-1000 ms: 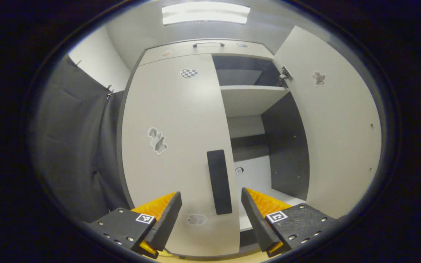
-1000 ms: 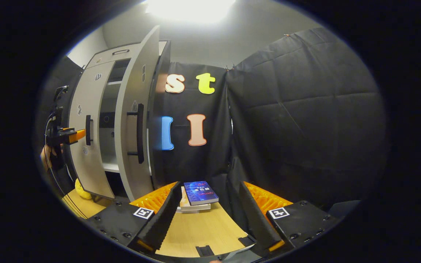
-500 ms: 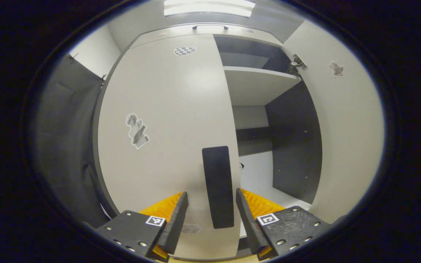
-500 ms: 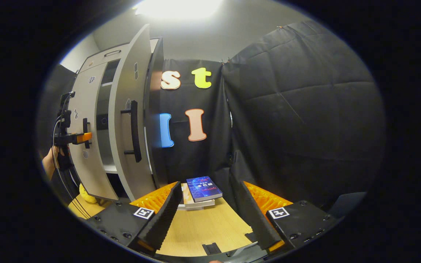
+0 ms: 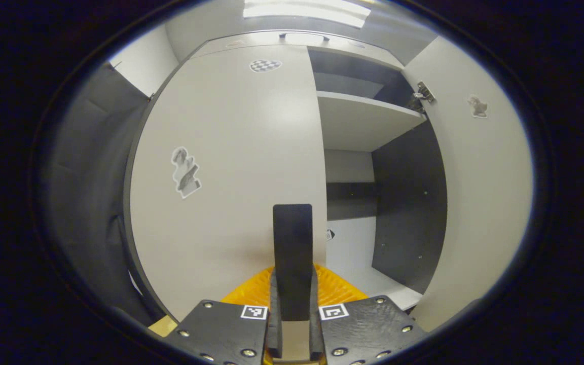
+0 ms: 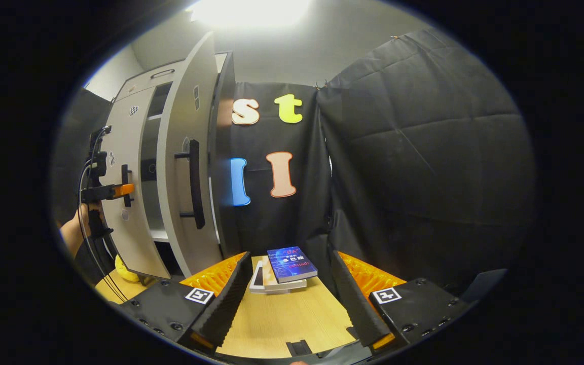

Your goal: Open the right door of the double-door shoe cabinet with the right hand, and open the left door with the left hand.

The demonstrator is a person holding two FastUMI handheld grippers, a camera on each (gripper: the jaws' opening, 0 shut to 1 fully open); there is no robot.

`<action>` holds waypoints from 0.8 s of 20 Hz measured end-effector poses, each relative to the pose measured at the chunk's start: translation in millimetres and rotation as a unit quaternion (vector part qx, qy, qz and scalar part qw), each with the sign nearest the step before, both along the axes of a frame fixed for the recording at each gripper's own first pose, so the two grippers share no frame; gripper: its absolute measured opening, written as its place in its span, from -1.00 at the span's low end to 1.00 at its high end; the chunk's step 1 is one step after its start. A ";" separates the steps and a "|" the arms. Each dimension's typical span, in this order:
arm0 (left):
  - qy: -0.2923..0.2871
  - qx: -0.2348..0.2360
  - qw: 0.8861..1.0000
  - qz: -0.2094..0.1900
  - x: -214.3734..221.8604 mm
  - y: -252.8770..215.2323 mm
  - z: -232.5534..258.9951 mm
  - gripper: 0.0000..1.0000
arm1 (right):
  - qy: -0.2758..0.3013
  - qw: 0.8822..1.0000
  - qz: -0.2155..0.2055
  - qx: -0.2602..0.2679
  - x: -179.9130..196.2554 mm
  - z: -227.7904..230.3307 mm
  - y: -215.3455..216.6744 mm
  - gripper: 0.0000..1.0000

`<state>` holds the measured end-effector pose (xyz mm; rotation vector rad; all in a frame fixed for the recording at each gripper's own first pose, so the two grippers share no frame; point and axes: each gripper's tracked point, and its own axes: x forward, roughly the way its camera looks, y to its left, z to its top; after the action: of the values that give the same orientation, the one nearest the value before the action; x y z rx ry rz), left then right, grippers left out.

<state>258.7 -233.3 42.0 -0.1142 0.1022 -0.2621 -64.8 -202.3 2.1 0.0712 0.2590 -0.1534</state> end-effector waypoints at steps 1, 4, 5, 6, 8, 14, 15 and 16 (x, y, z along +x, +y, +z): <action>0.004 0.001 1.000 0.002 -2.0 0.3 0.0 -0.56 | 0.000 1.000 0.003 0.000 1.5 -0.8 0.6 0.93; 0.009 0.004 1.000 -0.008 -6.8 2.2 -2.4 -0.70 | 0.001 1.000 0.015 0.002 8.7 -4.2 3.5 0.95; 0.009 0.000 1.000 -0.009 -8.3 3.4 -2.9 -0.72 | -0.001 1.000 0.020 0.004 10.6 -4.3 7.0 0.95; 0.005 0.003 1.000 -0.008 -8.9 5.3 -2.5 -0.68 | -0.004 1.000 0.024 0.006 12.6 -3.5 9.8 0.93; 0.002 0.006 1.000 -0.007 -13.8 10.6 -1.7 -0.70 | -0.010 0.999 0.034 0.011 15.7 0.1 16.9 0.96; -0.007 -0.002 1.000 -0.019 -28.1 21.2 1.5 -0.73 | -0.029 0.998 0.063 0.007 29.6 11.8 36.0 0.95; -0.006 -0.004 1.000 -0.019 -29.6 22.8 1.9 -0.73 | -0.035 0.997 0.067 0.004 31.8 15.2 38.3 0.95; -0.007 -0.004 1.000 -0.020 -31.6 23.4 1.9 -0.72 | -0.042 0.997 0.070 0.002 32.1 17.4 40.7 0.92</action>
<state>227.1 -209.9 43.9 -0.1190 0.0898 -0.3027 -32.7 -161.6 19.5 0.0623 0.1799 -0.0113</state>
